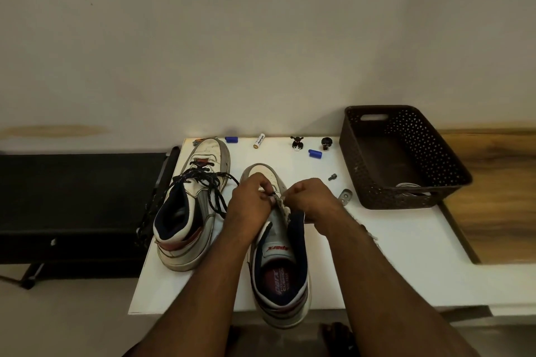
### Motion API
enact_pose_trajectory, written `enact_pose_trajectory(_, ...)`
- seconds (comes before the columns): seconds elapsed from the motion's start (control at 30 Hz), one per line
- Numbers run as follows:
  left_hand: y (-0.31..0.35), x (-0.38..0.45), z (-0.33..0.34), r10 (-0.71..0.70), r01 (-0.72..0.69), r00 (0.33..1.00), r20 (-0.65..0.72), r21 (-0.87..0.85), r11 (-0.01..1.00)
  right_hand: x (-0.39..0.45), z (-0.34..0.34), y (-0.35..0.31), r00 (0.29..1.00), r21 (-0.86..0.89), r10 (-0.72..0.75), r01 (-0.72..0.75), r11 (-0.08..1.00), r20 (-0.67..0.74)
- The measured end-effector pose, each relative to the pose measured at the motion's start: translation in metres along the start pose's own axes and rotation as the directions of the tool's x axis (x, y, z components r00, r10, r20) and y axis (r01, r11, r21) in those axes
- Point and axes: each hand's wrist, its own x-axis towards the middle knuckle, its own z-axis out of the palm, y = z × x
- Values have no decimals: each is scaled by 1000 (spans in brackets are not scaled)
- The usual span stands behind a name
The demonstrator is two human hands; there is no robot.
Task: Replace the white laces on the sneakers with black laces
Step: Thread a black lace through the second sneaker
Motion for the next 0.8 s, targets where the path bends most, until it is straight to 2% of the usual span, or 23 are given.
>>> enact_pose_trajectory(0.1,0,2,-5,15,-17,999,51,37,999,0,5,-1,999,7,31,-31,999,18)
enact_pose_trajectory(0.17,-1,4,-9,20,-26,995,95,63,998,2,1,-3,998,-34,10,-12,999,-55)
enact_pose_trajectory(0.2,-1,5,-12,15,-24,993,116,75,997,2,-3,-4,993,20,-8,11,1000,-116)
enact_pose_trajectory(0.23,-1,5,-14,9,-20,992,127,88,996,0,-9,-7,986,174,-8,37,984,-166)
enact_pose_trajectory(0.27,-1,5,-15,8,-21,992,128,100,995,-3,-17,-10,985,414,7,67,908,-174)
enact_pose_trajectory(0.3,-2,6,-15,17,-31,992,122,112,993,-7,-26,-13,989,658,3,95,747,-146)
enact_pose_trajectory(0.33,-2,6,-15,36,-50,993,116,123,991,-10,-35,-16,991,830,-32,123,544,-126)
enact_pose_trajectory(0.37,-1,6,-15,63,-79,992,109,143,987,-13,-43,-17,988,919,-82,148,365,-127)
enact_pose_trajectory(0.4,-1,5,-15,95,-112,991,97,189,976,-14,-48,-17,981,943,-133,175,283,-143)
enact_pose_trajectory(0.43,0,5,-16,125,-142,989,81,265,954,-15,-50,-17,971,930,-173,214,300,-167)
enact_pose_trajectory(0.47,1,5,-17,143,-156,988,62,351,923,-16,-48,-18,957,852,-211,274,446,-198)
enact_pose_trajectory(0.5,1,6,-17,151,-156,988,46,420,894,-15,-44,-16,931,624,-278,364,691,-235)
enact_pose_trajectory(0.53,1,5,-18,144,-145,989,37,449,882,-13,-39,-13,906,229,-368,411,882,-210)
enact_pose_trajectory(0.57,1,5,-18,134,-135,990,34,440,888,-8,-33,-7,896,-171,-430,410,896,-107)
enact_pose_trajectory(0.6,1,4,-18,124,-128,992,38,409,903,-3,-25,-1,913,-426,-407,378,822,26)
enact_pose_trajectory(0.63,0,4,-19,119,-125,992,40,373,919,2,-17,4,934,-528,-336,347,775,121)
enact_pose_trajectory(0.7,-2,4,-19,120,-127,992,41,306,944,4,-5,5,952,-525,-268,306,794,149)
enact_pose_trajectory(0.73,-3,4,-21,123,-130,992,41,279,951,1,-2,2,955,-440,-277,296,848,107)
enact_pose_trajectory(0.77,-4,5,-22,131,-138,990,43,254,957,-2,-2,-3,961,-255,-272,276,927,50)
enact_pose_trajectory(0.8,-5,6,-23,130,-138,990,49,228,964,-8,-5,-10,968,44,-250,248,968,29)
